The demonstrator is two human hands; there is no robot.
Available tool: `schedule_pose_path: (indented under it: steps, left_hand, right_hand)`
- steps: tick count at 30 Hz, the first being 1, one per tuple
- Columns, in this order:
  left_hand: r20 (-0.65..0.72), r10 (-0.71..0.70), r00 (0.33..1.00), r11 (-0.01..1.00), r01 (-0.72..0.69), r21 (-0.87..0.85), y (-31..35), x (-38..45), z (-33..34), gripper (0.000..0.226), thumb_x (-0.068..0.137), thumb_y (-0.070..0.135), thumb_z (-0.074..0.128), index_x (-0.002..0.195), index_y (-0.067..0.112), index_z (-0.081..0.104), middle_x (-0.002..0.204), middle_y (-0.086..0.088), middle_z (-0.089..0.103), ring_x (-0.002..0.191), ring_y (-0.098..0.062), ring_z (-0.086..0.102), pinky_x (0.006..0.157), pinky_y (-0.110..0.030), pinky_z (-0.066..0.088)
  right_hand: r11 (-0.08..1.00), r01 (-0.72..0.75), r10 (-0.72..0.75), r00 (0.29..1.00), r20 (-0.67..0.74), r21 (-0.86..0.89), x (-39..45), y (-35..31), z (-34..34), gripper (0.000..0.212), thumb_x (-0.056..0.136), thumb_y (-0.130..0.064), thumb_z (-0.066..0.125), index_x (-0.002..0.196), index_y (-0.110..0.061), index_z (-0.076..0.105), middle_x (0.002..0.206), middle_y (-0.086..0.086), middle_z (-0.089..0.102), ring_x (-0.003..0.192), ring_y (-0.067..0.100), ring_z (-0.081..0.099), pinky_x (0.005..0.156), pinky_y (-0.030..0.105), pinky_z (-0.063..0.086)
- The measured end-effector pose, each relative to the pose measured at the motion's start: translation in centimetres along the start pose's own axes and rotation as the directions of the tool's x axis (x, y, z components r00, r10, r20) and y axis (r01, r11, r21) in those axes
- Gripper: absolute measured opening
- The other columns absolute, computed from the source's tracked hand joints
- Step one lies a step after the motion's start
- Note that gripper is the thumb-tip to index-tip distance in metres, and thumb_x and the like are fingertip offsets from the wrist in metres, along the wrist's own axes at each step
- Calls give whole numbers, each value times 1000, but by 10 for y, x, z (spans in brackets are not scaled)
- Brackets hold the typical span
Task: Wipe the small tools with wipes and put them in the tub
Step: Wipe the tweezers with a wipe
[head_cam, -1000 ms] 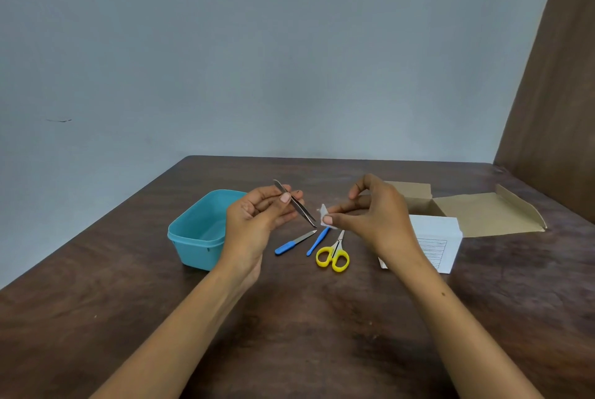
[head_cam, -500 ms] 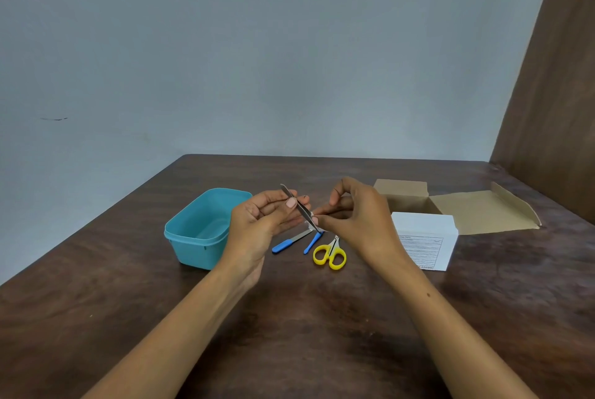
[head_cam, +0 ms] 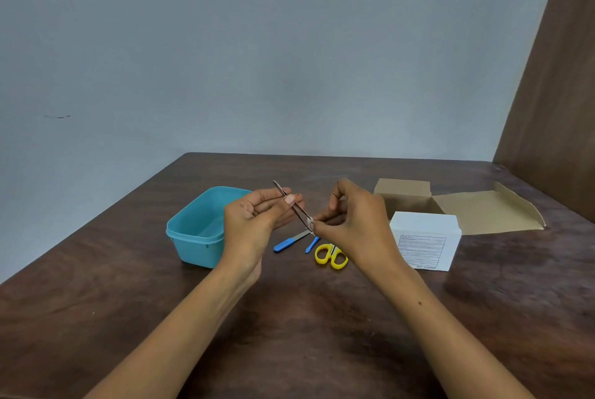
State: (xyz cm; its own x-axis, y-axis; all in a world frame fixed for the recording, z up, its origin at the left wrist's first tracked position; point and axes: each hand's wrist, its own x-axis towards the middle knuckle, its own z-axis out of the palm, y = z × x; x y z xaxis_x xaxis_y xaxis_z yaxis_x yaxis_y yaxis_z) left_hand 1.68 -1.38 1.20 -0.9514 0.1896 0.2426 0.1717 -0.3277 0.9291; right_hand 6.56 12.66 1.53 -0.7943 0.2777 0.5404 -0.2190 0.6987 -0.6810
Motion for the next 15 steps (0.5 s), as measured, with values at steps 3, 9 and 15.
schedule_pose_path:
  steps: [3,9,15]
  left_hand:
    - [-3,-34,999,999,34,16,1,1,-1,13,83,1,66,95,3,68,86,-8,76,83,-18,73,68,-23,58]
    - [35,-128,991,986,124,111,-5,-1,3,14,81,3,69,95,1,69,81,-8,76,73,-17,73,62,-20,57]
    - [107,-207,972,971,191,147,-10,-3,3,17,85,11,65,98,0,71,86,-15,75,81,-22,73,67,-26,59]
  right_hand:
    - [1000,18,-18,1000,-14,-20,-1,-1,0,41,64,-8,77,65,-26,40,60,-5,65,62,8,67,61,41,57]
    - [997,72,-75,995,-68,-36,-2,0,6,40,63,-12,76,64,-26,39,59,-3,64,60,13,66,55,40,54]
    - [991,125,-128,988,-92,-41,-1,-1,5,44,66,-10,75,63,-28,36,61,-2,65,61,8,65,55,35,53]
